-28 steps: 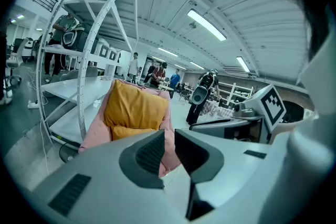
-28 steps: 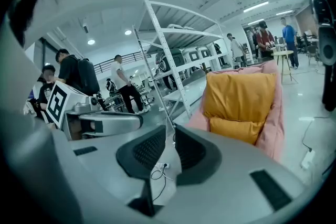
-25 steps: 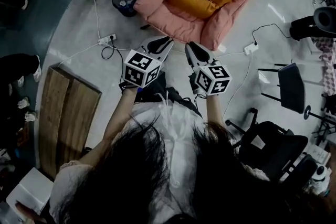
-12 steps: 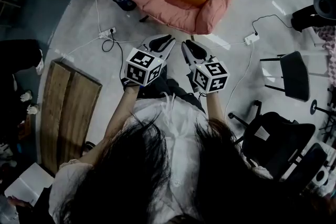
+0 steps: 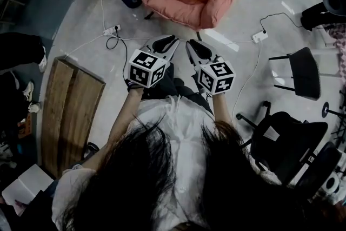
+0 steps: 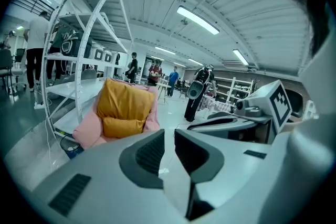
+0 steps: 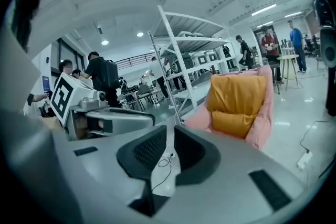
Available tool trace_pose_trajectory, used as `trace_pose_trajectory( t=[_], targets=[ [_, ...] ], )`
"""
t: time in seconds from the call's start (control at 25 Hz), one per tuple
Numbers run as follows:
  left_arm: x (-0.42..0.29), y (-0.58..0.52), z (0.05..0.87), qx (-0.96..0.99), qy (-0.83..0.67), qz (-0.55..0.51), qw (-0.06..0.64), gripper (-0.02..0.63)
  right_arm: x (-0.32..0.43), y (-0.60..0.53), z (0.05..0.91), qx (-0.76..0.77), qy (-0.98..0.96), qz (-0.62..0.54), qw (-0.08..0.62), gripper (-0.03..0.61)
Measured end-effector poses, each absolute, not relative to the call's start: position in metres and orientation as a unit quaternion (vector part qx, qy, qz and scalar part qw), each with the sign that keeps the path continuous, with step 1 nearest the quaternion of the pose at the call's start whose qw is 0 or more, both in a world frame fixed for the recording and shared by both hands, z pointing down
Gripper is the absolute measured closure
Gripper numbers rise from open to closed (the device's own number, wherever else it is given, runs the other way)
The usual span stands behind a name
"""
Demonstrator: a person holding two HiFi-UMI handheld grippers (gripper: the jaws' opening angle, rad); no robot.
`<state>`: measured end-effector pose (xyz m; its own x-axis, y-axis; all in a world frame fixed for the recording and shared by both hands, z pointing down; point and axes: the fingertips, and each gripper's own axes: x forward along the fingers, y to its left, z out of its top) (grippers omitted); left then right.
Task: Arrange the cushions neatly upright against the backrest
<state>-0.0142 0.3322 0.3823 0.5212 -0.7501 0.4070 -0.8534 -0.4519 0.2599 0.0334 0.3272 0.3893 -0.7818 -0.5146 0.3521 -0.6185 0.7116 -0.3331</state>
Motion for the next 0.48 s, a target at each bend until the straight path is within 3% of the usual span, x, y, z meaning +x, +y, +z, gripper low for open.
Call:
trace_pose_trajectory(
  t=[0.48],
  targets=[
    [-0.015,0.344,0.375,0.845,-0.481,0.113,0.206,0.545,0.036,0.341,0.38,0.306,-0.924,0.2,0.11,0.52]
  ],
)
